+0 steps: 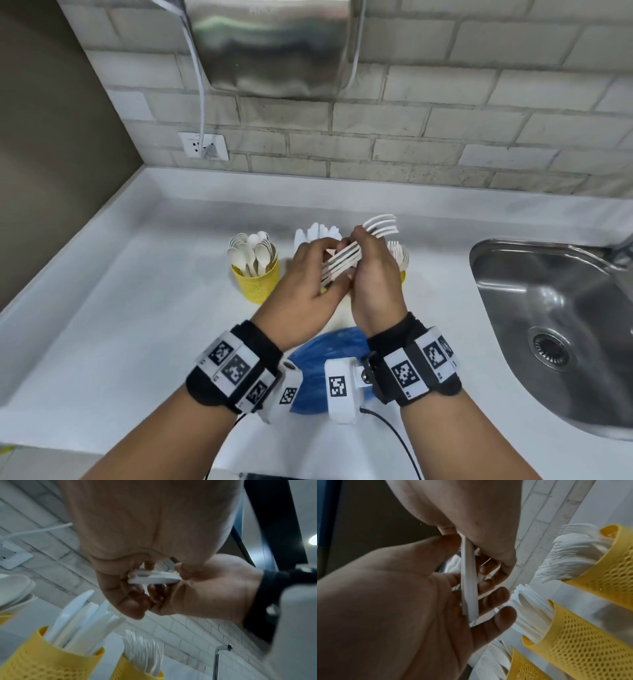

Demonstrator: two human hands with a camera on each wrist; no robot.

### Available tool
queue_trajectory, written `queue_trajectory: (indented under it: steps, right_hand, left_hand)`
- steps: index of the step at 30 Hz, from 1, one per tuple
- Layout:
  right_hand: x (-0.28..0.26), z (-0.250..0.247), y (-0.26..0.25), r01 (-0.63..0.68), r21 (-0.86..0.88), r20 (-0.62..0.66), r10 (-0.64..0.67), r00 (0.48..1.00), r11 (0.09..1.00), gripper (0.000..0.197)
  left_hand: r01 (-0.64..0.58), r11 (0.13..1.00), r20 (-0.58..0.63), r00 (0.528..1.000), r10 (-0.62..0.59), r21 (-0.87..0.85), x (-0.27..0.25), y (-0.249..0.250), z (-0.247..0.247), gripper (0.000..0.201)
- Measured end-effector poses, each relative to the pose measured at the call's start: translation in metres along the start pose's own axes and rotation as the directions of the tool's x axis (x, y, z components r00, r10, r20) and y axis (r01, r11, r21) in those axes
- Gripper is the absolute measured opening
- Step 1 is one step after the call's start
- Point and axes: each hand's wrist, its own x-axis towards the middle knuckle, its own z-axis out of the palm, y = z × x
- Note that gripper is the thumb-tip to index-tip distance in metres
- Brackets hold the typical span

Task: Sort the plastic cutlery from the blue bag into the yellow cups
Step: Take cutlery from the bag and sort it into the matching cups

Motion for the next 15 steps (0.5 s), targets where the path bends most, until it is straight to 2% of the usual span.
queue_trajectory:
  steps: [4,7,8,10,13,15]
  right_hand:
    - [-0.002,-0.006,-0.003,0.086,-0.206,-0.002,-0.088,0.996,0.975,0.016]
    - [-0.003,-0.012,-0.01,0.116,-0.421,0.039,-0.11,0.993,0.899,0.011]
    - [-0.002,-0.017,-0.011,0.128,-0.434,0.049,-0.118,0.992,0.892,0.006]
    - [0.0,-0.03,-0.019,0.15,-0.403,0.082,-0.127,0.988,0.903,0.012]
    - [0.006,-0.054,-0.027,0.17,-0.319,0.177,-0.117,0.977,0.933,0.015]
    - [0.007,-0.065,-0.031,0.182,-0.279,0.223,-0.12,0.967,0.943,0.015]
  left_hand:
    - [0.028,0.995,-0.024,0.999,-0.031,-0.091,0.001,0.009,0.019,0.04]
    - [0.075,0.984,-0.007,0.997,-0.077,-0.161,0.002,0.018,0.029,0.033]
    - [0.101,0.974,-0.005,0.995,-0.104,-0.204,0.002,0.02,0.03,0.03]
    - [0.171,0.93,0.025,0.985,-0.173,-0.325,0.003,0.026,0.031,0.033]
    - [0.325,0.806,0.152,0.945,-0.288,-0.495,0.006,0.034,0.031,0.038]
    - [0.378,0.759,0.216,0.926,-0.31,-0.53,0.006,0.037,0.032,0.041]
